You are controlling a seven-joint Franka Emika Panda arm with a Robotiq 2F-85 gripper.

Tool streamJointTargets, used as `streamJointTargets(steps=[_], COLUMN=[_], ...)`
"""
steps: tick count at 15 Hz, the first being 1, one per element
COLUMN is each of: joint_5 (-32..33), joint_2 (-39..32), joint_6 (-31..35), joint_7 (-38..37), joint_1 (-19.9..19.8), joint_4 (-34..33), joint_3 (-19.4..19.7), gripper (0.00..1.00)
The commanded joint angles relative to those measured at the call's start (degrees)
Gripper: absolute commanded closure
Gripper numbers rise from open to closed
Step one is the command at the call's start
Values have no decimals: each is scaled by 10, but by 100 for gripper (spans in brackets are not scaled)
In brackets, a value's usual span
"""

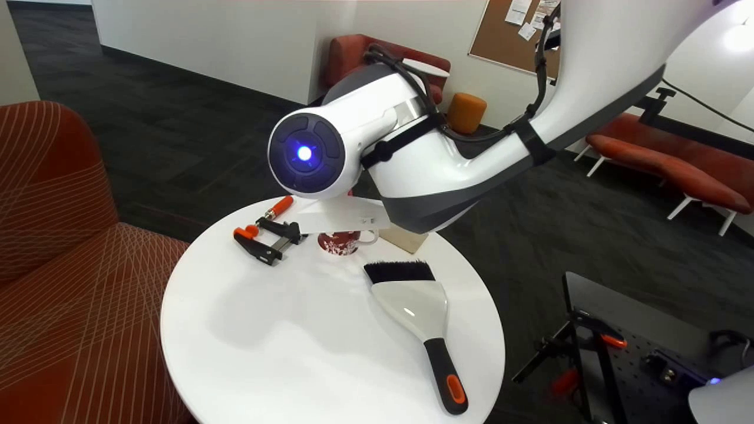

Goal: Put the marker in the mug

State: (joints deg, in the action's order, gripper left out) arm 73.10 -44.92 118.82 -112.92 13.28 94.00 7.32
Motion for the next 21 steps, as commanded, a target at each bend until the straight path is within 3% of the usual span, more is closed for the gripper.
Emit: streamJointTargets(steps=[1, 7, 8, 10, 16, 21], joint_5=[11, 5, 5, 6, 15, 22], joint_2=[-19, -45, -47, -50, -10, 58], joint_6=[-32, -40, -41, -45, -45, -41], joint_7=[-10, -2, 0, 0, -14, -10], joint_1=[-12, -14, -15, -15, -9, -11], joint_4=[-22, -37, -38, -39, -9, 30], joint_3=[-22, -31, -32, -33, -34, -42], gripper=[95, 95, 56, 49, 2, 0])
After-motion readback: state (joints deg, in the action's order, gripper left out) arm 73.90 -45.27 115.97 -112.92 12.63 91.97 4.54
